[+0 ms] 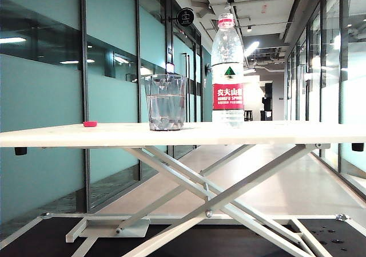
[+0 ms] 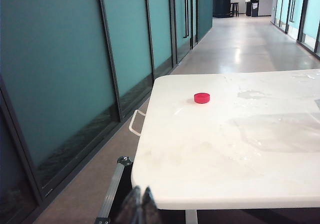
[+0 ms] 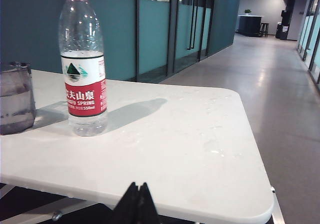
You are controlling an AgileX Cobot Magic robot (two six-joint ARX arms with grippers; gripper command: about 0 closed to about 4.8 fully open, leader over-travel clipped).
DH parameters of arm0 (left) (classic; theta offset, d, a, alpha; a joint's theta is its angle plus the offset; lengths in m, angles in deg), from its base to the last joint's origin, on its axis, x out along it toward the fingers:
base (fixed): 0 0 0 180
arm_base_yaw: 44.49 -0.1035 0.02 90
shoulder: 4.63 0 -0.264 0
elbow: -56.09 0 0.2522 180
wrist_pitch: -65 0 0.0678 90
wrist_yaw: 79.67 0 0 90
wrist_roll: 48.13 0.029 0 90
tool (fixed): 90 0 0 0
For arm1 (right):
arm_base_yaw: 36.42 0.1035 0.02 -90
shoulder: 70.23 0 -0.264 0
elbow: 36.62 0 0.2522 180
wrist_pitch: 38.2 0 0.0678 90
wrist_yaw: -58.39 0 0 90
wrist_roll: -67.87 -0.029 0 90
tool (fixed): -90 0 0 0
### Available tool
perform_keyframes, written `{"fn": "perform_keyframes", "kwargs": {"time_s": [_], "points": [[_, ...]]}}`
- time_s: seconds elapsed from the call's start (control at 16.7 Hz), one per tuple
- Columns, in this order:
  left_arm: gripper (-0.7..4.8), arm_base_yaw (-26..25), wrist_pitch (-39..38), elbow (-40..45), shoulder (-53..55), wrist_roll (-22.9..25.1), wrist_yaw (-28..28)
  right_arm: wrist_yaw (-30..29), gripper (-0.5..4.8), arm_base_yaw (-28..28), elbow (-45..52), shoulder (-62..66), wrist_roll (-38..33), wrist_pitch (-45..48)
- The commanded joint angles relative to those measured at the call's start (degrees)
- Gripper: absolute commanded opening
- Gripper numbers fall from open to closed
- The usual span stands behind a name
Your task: Pick up the mineral water bottle on the table and pour water into the mug until it's half full.
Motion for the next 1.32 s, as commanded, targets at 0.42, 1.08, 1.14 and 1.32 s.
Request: {"fn": "perform_keyframes", "kwargs": {"time_s": [0.42,1.08,1.14,1.32], "points": [[-0.05,0.0,0.7,-0.1,0.1,-0.2,-0.1,-0.2,-0.05,0.1,0.1,-0.1,0.0,0.8],[-0.05,0.0,0.7,-0.1,0.1,-0.2,-0.1,-0.2,-0.05,-0.2,0.1,-0.1,0.0,0.7],[-0.05,0.0,0.7,-0.1,0.1,-0.2,-0.1,-0.4,-0.06,-0.8,0.1,-0.1,0.0,0.7],[-0.05,0.0,0.7,-0.1,0.1,-0.2,-0.1,-0.3,-0.05,-4.4,0.1,-0.1,0.0,0.5]]}}
